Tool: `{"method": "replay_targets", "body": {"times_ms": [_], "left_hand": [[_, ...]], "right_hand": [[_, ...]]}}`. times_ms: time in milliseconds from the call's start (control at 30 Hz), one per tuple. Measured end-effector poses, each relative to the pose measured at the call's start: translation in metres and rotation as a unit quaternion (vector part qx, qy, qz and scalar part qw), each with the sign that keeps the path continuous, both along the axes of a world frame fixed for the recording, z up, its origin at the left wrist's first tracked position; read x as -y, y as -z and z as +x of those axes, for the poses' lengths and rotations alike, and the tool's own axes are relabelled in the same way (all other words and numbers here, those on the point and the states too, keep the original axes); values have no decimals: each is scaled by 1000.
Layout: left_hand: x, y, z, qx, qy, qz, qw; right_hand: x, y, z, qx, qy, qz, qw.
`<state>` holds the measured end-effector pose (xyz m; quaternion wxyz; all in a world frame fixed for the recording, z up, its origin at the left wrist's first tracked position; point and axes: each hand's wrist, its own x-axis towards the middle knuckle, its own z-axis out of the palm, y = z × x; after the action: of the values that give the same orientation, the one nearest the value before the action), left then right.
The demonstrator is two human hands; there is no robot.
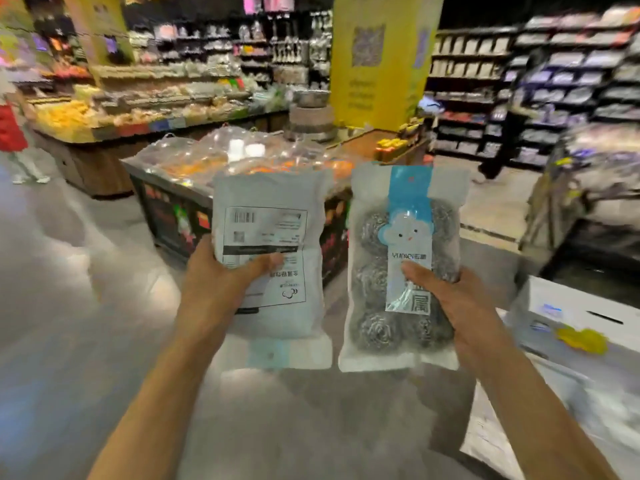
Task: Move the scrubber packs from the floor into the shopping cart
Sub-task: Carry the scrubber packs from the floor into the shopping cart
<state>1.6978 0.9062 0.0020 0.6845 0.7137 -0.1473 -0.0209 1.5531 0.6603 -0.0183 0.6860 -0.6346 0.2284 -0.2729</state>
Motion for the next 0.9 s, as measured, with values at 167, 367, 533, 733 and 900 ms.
{"method": "replay_targets", "body": {"times_ms": [167,367,533,733,900], "left_hand": [[109,0,-5,-10,175,-18,984],[246,19,-85,-46,352,-7,935],[343,33,-192,-81,471,11,878],[451,34,-334,-92,564,16,820],[523,32,-452,-73,637,24,767]], "right_hand": [[44,1,-83,-22,181,6,983],[77,12,-214,-14,377,31,926],[103,20,-325,-12,491,37,870],[146,18,-456,-8,593,30,804],[169,17,-550,3,657,39,753]]}}
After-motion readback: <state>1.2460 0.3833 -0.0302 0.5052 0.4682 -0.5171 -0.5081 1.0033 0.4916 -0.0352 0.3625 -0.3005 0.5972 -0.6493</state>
